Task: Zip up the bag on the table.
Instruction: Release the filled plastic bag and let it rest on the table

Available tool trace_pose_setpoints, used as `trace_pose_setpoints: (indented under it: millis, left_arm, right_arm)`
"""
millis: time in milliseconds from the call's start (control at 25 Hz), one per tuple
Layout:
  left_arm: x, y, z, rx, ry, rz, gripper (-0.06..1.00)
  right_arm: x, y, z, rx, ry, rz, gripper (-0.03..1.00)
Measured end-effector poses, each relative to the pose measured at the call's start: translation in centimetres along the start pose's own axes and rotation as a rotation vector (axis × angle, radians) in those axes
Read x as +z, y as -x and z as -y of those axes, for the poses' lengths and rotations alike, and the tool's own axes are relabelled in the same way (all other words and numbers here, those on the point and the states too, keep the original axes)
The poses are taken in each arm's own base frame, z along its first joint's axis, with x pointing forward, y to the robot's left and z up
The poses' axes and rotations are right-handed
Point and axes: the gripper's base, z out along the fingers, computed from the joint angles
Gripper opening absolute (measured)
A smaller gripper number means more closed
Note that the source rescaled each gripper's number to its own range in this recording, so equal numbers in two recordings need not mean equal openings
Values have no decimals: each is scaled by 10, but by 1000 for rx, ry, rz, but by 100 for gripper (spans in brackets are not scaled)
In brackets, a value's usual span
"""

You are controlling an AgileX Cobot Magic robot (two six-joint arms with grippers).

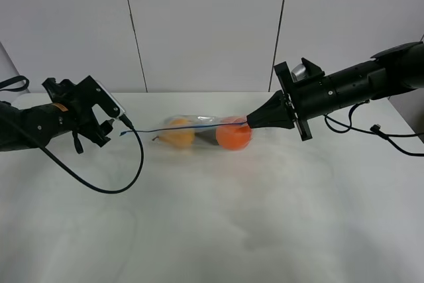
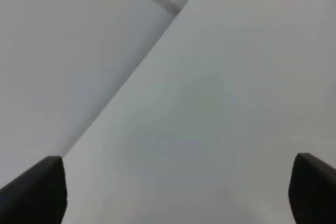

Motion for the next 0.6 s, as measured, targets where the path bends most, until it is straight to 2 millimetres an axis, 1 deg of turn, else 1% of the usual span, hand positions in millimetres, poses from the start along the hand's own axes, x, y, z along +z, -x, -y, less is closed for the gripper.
trace_pose_setpoints:
  millis: [280,360,520,600]
  left_arm:
    - [1,-12,-12,-418,42,-21,99]
    - [1,-17,-14,-514,39,-42,100]
    - [3,-27,-14,-649,-23,-151,100]
    - [7,-26,-18,-703,-66,-212,100]
  right_arm:
    - [0,0,0,0,0,0,0]
    - [0,0,0,2,0,-1,0]
    - [0,0,0,3,1,-1,0]
    - [0,0,0,3,1,-2,0]
